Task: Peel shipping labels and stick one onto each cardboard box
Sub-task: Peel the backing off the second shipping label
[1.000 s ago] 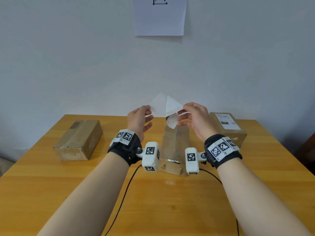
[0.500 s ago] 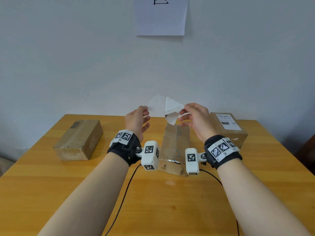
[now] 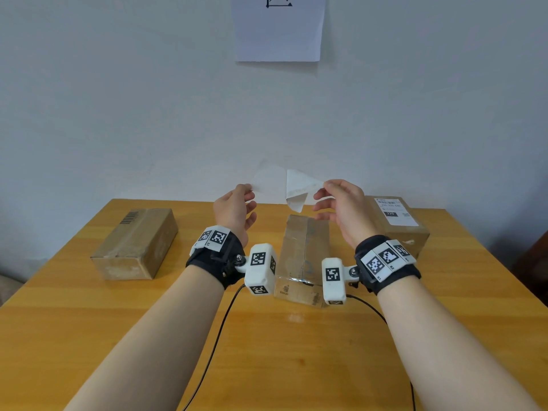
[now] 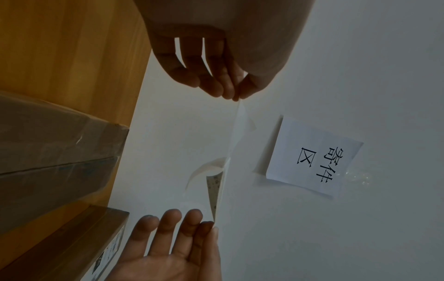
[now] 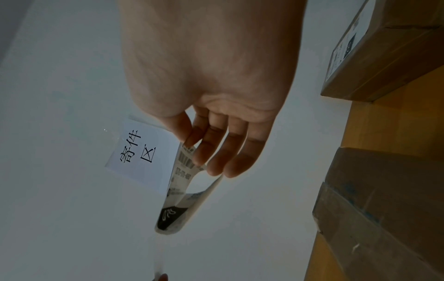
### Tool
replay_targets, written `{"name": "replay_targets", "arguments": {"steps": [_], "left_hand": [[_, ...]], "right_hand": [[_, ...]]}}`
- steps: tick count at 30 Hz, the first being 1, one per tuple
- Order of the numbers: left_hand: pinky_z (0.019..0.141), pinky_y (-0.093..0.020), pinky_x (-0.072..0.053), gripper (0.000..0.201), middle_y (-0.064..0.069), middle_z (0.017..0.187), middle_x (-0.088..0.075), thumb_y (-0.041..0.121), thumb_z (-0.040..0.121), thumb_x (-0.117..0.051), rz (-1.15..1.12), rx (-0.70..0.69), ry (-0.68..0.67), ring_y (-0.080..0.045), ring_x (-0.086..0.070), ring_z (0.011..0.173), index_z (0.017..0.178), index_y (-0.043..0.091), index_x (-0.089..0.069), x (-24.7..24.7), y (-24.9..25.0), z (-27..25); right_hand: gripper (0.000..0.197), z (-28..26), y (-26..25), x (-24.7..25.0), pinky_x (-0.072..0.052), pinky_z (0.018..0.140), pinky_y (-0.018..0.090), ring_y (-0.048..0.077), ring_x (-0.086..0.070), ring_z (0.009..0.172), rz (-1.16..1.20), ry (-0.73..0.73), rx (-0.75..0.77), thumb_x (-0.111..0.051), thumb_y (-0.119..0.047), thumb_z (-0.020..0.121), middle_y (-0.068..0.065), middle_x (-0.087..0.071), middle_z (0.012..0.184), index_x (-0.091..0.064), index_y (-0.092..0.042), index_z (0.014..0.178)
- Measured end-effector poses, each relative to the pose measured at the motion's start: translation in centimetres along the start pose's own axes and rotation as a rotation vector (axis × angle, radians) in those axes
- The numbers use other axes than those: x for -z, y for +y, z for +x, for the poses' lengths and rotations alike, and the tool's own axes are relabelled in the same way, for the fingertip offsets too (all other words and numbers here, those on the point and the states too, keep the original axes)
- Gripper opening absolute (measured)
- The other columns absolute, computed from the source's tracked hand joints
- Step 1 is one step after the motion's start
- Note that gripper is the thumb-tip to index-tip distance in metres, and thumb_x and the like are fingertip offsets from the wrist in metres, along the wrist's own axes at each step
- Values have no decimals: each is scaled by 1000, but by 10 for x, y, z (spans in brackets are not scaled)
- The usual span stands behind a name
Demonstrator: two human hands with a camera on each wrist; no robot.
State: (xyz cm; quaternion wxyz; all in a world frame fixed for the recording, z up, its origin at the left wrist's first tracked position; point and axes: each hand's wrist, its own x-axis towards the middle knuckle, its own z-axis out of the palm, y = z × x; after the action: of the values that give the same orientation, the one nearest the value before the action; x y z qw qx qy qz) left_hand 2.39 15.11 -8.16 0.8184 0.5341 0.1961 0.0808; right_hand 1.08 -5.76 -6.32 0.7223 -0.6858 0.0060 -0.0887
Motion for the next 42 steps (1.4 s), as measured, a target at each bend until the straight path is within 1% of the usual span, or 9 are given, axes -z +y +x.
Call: {"name": "replay_targets", "arguments": {"steps": [9, 16, 20, 26, 34, 36, 38, 40, 42], "left_hand": [[57, -26, -49, 9, 7, 81, -69, 23, 94, -70, -40, 31, 31, -10, -61, 67, 88, 17, -70, 3, 0, 3], [53, -25, -47, 7, 7, 78, -68, 22, 94, -70, -63, 70, 50, -10, -60, 65, 92, 15, -71, 10, 2, 7], [51, -24, -47, 7, 7, 79, -68, 21, 94, -69, -76, 79, 69, -10, -60, 66, 95, 15, -72, 15, 3, 8], [52, -25, -46, 6, 7, 75, -66, 20, 94, -69, -97, 73, 98, -11, -58, 65, 92, 14, -70, 19, 1, 9], [52, -25, -48, 8, 5, 80, -68, 18, 95, -68, -115, 55, 143, -11, -58, 64, 97, 11, -71, 21, 0, 11], [52, -25, -47, 7, 5, 79, -67, 18, 95, -67, -110, 73, 152, -11, -58, 63, 98, 12, -70, 22, 1, 11], [54, -26, -47, 6, 4, 78, -67, 17, 95, -66, -107, 87, 160, -12, -57, 63, 96, 12, -70, 22, 2, 10], [55, -27, -47, 6, 5, 77, -67, 17, 95, -66, -101, 94, 171, -12, -58, 64, 95, 12, -70, 22, 2, 9], [55, -27, -47, 6, 5, 78, -67, 17, 95, -66, -99, 98, 180, -12, -58, 64, 95, 12, -70, 22, 2, 9]], "right_hand": [[16, -3, -3, 2, -57, 63, 41, 28, -64, 71, 24, 9, -12, -48, -12, 108, 12, -67, 86, -62, -9, 101], [15, -2, -2, 3, -55, 57, 37, 25, -64, 65, -12, 41, -46, -49, -13, 108, 9, -68, 85, -62, -7, 105], [15, -3, -2, 2, -55, 58, 37, 24, -64, 65, 4, 57, -63, -49, -14, 108, 9, -68, 85, -63, -7, 108], [17, -3, -1, 2, -55, 57, 36, 24, -64, 66, 34, 77, -69, -49, -13, 107, 11, -66, 87, -62, -4, 114], [15, 0, 3, 1, -56, 57, 36, 22, -63, 71, 82, 128, -64, -50, -12, 107, 11, -67, 88, -64, -8, 104], [14, 0, 3, 1, -59, 61, 39, 23, -66, 75, 111, 123, -64, -49, -12, 108, 12, -71, 91, -62, -8, 107], [14, 1, 5, 1, -62, 71, 43, 26, -71, 84, 151, 120, -68, -47, -13, 109, 14, -75, 97, -60, -7, 111], [17, 3, 6, 1, -63, 80, 46, 31, -74, 93, 190, 121, -78, -46, -14, 109, 18, -75, 104, -59, -3, 116], [20, 4, 7, 0, -63, 85, 48, 34, -75, 97, 236, 111, -91, -44, -14, 110, 22, -74, 108, -57, 0, 118]]}}
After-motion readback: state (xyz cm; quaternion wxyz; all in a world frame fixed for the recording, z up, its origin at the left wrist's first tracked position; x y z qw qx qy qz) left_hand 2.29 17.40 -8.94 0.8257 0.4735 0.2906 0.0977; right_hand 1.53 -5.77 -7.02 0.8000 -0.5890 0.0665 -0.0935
